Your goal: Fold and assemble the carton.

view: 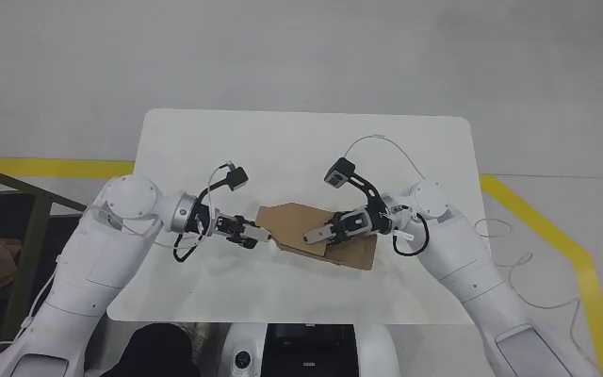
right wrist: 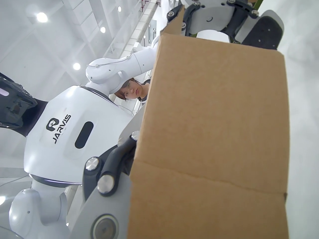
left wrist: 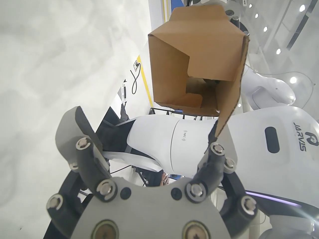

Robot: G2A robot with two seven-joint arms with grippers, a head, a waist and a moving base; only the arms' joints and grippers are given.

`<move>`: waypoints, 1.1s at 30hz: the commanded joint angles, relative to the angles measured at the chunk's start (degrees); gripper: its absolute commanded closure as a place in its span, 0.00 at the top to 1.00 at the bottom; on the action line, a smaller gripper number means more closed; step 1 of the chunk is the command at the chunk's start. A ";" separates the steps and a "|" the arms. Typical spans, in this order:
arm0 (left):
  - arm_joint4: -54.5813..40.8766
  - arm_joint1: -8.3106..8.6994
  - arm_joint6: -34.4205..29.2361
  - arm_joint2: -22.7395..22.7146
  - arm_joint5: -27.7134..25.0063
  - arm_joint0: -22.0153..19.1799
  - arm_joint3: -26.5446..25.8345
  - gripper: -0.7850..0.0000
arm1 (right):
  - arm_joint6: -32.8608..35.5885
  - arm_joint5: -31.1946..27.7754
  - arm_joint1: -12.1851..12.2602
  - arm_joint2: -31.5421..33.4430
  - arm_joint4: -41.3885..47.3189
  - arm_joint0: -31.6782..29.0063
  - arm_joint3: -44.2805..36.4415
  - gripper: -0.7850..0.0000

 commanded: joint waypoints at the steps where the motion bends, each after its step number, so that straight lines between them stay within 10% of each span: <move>1: -0.35 0.02 0.65 -0.05 -0.26 0.26 -0.18 1.00 | -0.02 0.02 -0.05 -0.05 0.07 0.03 0.09 0.00; 33: -3.21 0.67 5.92 -2.89 -1.23 -0.31 -0.20 1.00 | 1.00 1.04 -0.69 -1.48 -1.13 0.62 -0.07 0.00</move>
